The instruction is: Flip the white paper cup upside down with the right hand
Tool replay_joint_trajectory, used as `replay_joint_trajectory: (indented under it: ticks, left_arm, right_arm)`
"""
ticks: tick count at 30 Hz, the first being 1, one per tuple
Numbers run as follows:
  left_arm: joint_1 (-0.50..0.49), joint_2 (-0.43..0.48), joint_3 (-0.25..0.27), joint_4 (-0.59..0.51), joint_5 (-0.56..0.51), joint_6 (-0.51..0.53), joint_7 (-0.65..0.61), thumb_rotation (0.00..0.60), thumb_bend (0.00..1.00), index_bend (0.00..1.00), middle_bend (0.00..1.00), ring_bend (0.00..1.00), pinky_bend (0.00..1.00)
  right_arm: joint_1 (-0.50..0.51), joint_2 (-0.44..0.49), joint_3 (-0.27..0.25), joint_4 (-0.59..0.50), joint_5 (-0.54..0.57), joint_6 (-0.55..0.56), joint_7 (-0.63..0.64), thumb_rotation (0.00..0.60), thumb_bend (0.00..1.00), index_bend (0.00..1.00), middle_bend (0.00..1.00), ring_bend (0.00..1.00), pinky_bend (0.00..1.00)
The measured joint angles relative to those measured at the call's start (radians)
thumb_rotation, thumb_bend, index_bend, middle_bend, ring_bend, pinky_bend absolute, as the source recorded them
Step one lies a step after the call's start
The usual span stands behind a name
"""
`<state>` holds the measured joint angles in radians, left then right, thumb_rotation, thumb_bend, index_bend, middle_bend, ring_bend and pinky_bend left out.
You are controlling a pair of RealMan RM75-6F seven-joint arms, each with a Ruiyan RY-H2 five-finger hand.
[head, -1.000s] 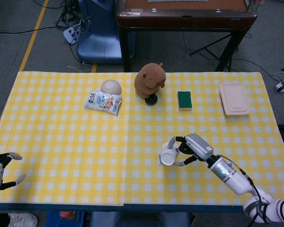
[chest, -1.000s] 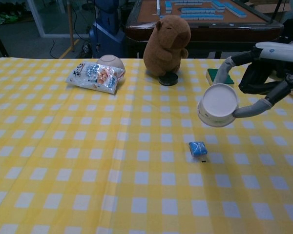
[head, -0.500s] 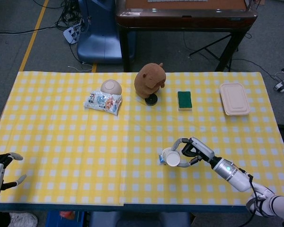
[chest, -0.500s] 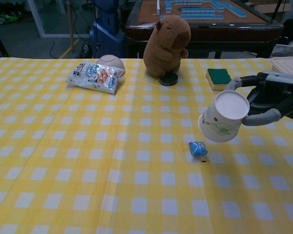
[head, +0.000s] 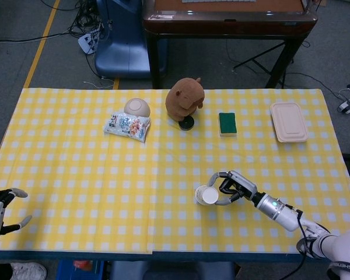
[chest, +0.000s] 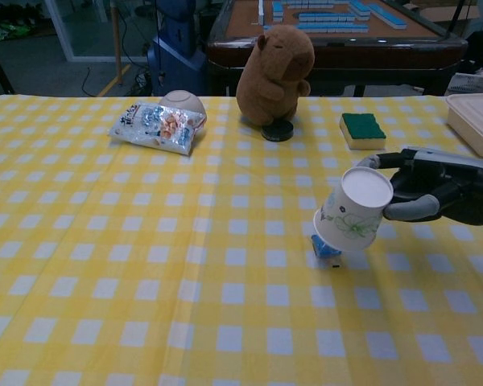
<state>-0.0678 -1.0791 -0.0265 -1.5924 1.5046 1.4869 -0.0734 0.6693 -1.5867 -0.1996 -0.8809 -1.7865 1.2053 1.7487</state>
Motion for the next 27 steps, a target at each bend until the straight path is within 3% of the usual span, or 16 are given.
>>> replay_joint_trajectory:
  ticks: [11,27]
  left_arm:
    - [0.001,0.003,-0.001,0.001,0.002,0.004,-0.007,0.6,0.17,0.46,0.36,0.32,0.44]
    - [0.003,0.004,-0.001,-0.001,0.002,0.007,-0.009,0.6,0.17,0.46,0.36,0.32,0.44]
  right_arm:
    - [0.017,-0.025,-0.012,0.035,0.016,-0.036,-0.002,0.6,0.0,0.44,1.0,1.0,1.0]
    - [0.05,-0.025,-0.019,0.002,0.022,-0.08,-0.056,0.6,0.0,0.42,1.0,1.0,1.0]
